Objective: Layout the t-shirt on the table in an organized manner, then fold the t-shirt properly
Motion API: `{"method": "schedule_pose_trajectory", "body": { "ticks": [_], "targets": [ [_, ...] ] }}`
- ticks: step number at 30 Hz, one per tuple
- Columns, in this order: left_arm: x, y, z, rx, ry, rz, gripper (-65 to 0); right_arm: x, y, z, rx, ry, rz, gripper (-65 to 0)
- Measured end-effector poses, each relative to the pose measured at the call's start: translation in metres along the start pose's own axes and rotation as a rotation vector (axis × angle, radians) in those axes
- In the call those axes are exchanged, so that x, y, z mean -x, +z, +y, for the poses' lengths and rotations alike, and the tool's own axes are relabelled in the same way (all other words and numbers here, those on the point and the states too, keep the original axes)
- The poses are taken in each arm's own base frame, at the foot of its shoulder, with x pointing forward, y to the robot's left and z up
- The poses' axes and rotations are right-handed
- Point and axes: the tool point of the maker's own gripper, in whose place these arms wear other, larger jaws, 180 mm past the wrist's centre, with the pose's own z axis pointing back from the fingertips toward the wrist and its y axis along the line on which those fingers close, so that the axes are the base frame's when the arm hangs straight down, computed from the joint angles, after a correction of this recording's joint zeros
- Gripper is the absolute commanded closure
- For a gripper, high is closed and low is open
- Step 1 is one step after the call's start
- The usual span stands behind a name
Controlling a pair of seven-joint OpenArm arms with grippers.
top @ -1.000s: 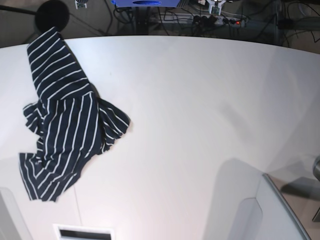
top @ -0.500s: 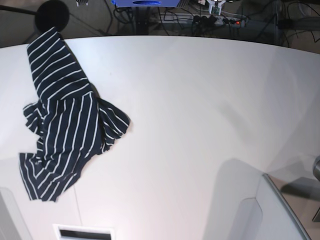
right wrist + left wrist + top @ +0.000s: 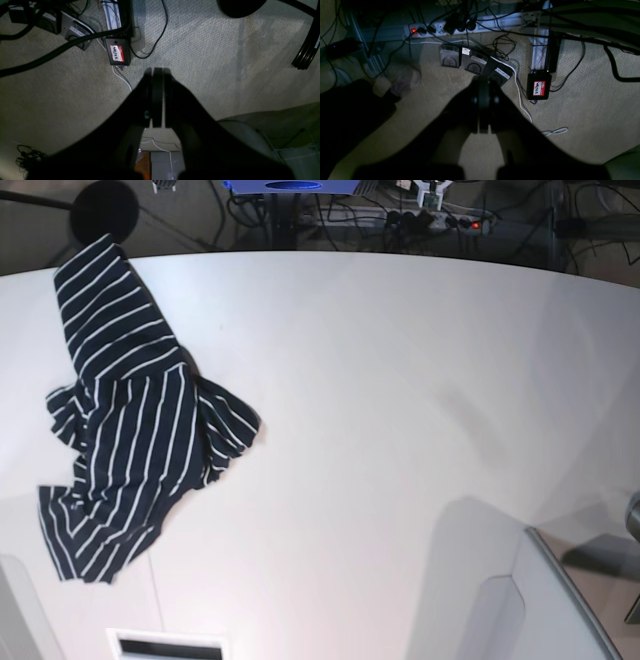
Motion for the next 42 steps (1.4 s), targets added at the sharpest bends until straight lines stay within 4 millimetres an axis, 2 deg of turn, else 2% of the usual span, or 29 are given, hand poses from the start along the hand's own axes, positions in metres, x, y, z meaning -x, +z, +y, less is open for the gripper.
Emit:
{"method": "schedule_pose_trajectory", "body": {
  "ticks": [4, 8, 10, 12, 15, 17, 21, 23, 27, 29, 31, 34, 36, 39, 40, 42],
  "targets": [
    [-0.006, 0.008, -0.002, 0.005, -0.007, -0.105, 0.0, 0.0, 0.001, 0.0, 0.0, 0.0, -0.007, -0.2],
    [-0.001, 0.029, 0.005, 0.002, -0.028, -0.225, 0.0, 0.009, 0.012, -0.003, 0.013, 0.01, -0.067, -0.2],
    [0.004, 0.039, 0.012, -0.003, -0.043, -0.263, 0.0, 0.017, 0.026, -0.012, 0.071, 0.023, -0.113, -0.2],
    [0.007, 0.049, 0.019, -0.008, -0.057, -0.304, 0.0, 0.023, 0.045, -0.032, 0.188, 0.036, -0.146, -0.2],
    [-0.004, 0.063, 0.026, -0.008, -0.082, -0.404, 0.0, 0.01, 0.078, -0.058, 0.331, 0.05, -0.252, -0.2],
    [-0.016, 0.077, 0.03, -0.004, -0.103, -0.496, 0.0, -0.005, 0.1, -0.064, 0.35, 0.049, -0.326, -0.2],
    [-0.034, 0.108, 0.033, 0.007, -0.128, -0.644, 0.0, -0.043, 0.146, -0.06, 0.345, 0.026, -0.482, 0.0],
    [-0.049, 0.123, 0.031, 0.014, -0.133, -0.715, 0.0, -0.074, 0.175, -0.059, 0.347, 0.004, -0.585, 0.0],
    [-0.111, 0.16, 0.011, 0.057, -0.139, -0.929, 0.0, -0.146, 0.232, -0.058, 0.359, -0.009, -0.771, -0.2],
    [-0.14, 0.183, 0.001, 0.079, -0.135, -1.036, 0.0, -0.177, 0.248, -0.059, 0.378, -0.005, -0.768, -0.2],
    [-0.154, 0.193, -0.011, 0.12, -0.149, -1.073, 0.0, -0.212, 0.26, -0.059, 0.414, 0.003, -0.777, -0.6],
    [-0.164, 0.18, -0.019, 0.149, -0.202, -0.966, 0.0, -0.268, 0.264, -0.041, 0.406, 0.016, -0.786, -10.4],
    [-0.183, 0.178, -0.023, 0.151, -0.214, -0.948, 0.0, -0.296, 0.264, -0.024, 0.379, 0.022, -0.772, -20.3],
    [-0.219, 0.203, -0.038, 0.174, -0.202, -1.05, 0.0, -0.329, 0.274, 0.003, 0.334, 0.048, -0.781, -34.2],
    [-0.224, 0.212, -0.046, 0.192, -0.189, -1.083, 0.0, -0.341, 0.279, 0.011, 0.312, 0.056, -0.798, -37.2],
    [-0.231, 0.221, -0.059, 0.21, -0.149, -1.101, 0.0, -0.369, 0.289, 0.018, 0.315, 0.101, -0.855, -39.3]
  ]
}}
